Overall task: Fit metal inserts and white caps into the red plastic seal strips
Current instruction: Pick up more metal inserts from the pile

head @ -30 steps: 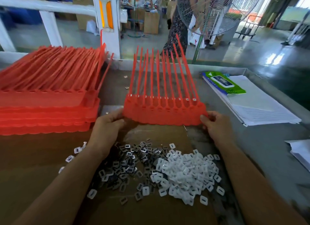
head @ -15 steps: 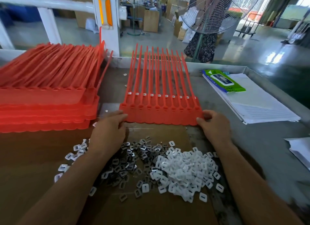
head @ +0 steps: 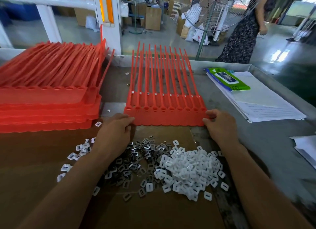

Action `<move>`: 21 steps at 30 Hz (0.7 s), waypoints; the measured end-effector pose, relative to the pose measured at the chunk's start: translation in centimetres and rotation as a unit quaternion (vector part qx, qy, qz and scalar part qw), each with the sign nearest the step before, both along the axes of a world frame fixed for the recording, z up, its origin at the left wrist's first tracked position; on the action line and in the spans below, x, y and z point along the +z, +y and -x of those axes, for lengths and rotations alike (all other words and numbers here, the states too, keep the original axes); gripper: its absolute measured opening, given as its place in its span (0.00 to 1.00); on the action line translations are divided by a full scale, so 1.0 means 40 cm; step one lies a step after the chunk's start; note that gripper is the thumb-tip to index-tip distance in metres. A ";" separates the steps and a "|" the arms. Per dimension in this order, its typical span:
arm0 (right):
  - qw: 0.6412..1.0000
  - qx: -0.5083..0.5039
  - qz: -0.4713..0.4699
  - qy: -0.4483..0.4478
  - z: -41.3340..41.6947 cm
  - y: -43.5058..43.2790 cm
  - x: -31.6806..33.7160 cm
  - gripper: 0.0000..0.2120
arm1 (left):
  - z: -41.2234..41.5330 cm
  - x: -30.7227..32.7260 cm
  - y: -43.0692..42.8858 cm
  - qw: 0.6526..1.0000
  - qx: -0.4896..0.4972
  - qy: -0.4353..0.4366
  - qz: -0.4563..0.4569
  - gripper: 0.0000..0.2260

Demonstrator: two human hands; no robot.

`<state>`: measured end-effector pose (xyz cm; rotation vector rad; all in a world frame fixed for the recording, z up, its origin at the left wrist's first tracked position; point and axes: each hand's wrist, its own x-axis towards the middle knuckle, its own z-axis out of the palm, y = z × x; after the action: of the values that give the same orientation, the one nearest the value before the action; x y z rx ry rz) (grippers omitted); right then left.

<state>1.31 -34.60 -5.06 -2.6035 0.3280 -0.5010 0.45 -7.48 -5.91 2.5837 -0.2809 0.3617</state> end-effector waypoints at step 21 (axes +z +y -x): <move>0.887 0.410 0.100 0.184 -0.016 0.249 0.080 0.07 | 0.000 0.010 -0.007 0.999 -0.032 0.033 0.014 0.14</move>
<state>1.94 -24.64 -1.87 -2.6992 -0.7367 0.2744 0.46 -7.74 -5.50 2.5462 -0.3317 0.2555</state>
